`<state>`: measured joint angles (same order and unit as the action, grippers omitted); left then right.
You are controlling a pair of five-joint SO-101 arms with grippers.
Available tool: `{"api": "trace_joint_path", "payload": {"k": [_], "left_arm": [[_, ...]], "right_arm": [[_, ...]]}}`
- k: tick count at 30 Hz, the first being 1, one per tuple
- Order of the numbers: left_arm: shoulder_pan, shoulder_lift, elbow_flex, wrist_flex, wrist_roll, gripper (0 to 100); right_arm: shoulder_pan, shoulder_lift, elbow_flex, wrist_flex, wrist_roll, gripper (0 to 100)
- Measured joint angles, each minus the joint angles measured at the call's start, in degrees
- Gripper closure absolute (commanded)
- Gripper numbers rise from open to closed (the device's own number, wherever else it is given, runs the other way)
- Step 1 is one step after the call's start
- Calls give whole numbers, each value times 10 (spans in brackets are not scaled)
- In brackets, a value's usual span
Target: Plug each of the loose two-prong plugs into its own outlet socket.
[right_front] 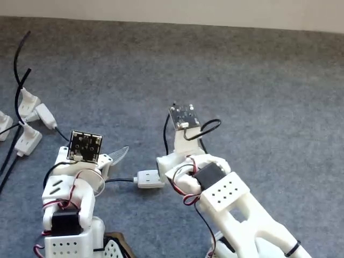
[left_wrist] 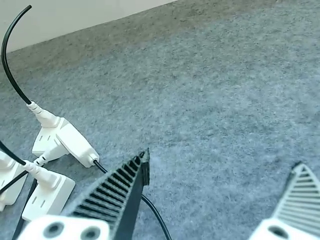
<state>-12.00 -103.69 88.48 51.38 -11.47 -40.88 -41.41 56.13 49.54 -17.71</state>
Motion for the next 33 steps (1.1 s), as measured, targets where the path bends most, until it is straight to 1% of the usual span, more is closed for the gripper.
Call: {"api": "trace_joint_path", "payload": {"k": [9, 13, 17, 22, 24, 27, 29, 33], "left_arm": [[0, 0, 0, 0, 0, 596], [0, 0, 0, 0, 0, 596], [0, 0, 0, 0, 0, 596], [0, 0, 0, 0, 0, 596], [0, 0, 0, 0, 0, 596], [0, 0, 0, 0, 0, 596], [0, 0, 0, 0, 0, 596], [0, 0, 0, 0, 0, 596]], "right_arm": [[3, 68, -9, -7, 0, 994], [1, 70, -10, -7, 0, 994], [-20, 70, -9, -8, 0, 994], [-22, 69, -3, -9, 0, 994], [-22, 69, 18, -28, 0, 994], [-22, 69, 62, -91, 4, 994], [-22, 68, 84, -122, 25, 994], [-22, 68, 95, -134, 43, 994]]}}
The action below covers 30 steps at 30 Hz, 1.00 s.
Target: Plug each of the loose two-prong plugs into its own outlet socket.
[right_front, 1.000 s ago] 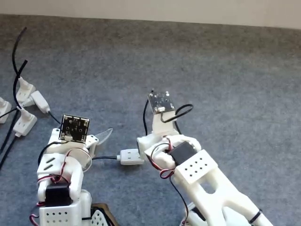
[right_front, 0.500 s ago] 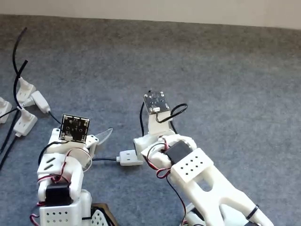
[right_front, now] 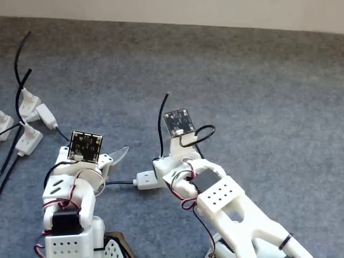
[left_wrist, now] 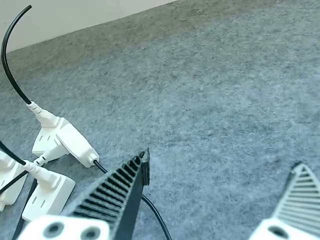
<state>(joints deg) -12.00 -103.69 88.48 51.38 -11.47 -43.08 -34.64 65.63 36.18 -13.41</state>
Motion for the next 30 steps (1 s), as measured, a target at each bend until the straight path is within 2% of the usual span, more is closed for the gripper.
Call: {"api": "trace_joint_path", "payload": {"k": [6, 10, 14, 20, 30], "left_arm": [[0, 0, 0, 0, 0, 596], [0, 0, 0, 0, 0, 596], [0, 0, 0, 0, 0, 596], [0, 0, 0, 0, 0, 596], [0, 0, 0, 0, 0, 596]], "right_arm": [[0, -6, 1, 11, 4, 994], [16, -6, -15, 57, 7, 994], [18, -6, -25, 84, 58, 994], [-23, -7, -26, 97, 71, 994], [-27, -8, -27, 116, 115, 994]]}}
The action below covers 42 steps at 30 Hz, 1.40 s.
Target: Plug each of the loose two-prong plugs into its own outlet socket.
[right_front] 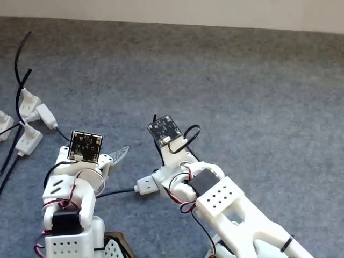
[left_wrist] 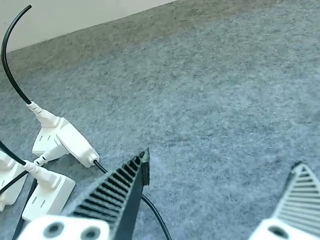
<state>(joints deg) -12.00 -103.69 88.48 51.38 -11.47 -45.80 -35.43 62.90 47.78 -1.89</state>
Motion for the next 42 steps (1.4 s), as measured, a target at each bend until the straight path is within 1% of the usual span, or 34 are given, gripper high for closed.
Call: {"api": "trace_joint_path", "payload": {"k": [9, 11, 15, 18, 22, 29, 37, 42], "left_arm": [[0, 0, 0, 0, 0, 596], [0, 0, 0, 0, 0, 596], [0, 0, 0, 0, 0, 596], [0, 0, 0, 0, 0, 596], [0, 0, 0, 0, 0, 596], [0, 0, 0, 0, 0, 596], [0, 0, 0, 0, 0, 596], [0, 0, 0, 0, 0, 596]], "right_arm": [[0, 6, -1, 2, 4, 995], [0, 39, -27, 9, 6, 995], [0, 124, -100, 56, 7, 995], [-1, 152, -122, 78, 11, 995], [-10, 156, -122, 90, 33, 995], [-13, 156, -122, 91, 45, 995], [-11, 157, -122, 91, 46, 995], [13, 162, -122, 70, 29, 995]]}}
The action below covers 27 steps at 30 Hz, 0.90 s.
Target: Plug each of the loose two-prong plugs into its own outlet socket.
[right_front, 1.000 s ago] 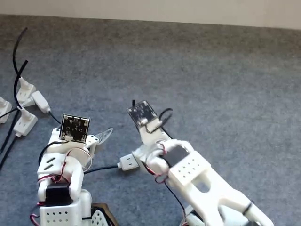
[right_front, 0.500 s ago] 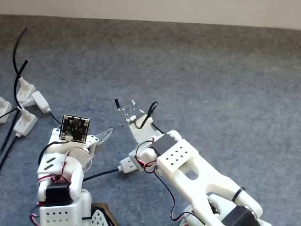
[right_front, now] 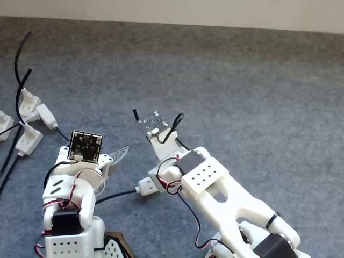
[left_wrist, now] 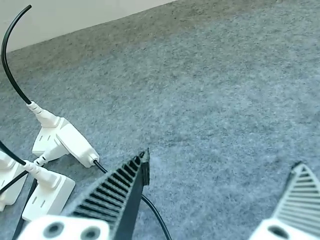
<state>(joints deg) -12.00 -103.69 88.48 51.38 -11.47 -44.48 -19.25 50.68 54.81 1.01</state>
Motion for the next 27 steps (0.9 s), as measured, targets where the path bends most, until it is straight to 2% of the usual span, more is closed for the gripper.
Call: {"api": "trace_joint_path", "payload": {"k": [22, 27], "left_arm": [[2, 0, 0, 0, 0, 596], [2, 0, 0, 0, 0, 596]], "right_arm": [[-10, 49, -29, 6, -33, 995], [25, 75, -61, 45, -19, 995]]}}
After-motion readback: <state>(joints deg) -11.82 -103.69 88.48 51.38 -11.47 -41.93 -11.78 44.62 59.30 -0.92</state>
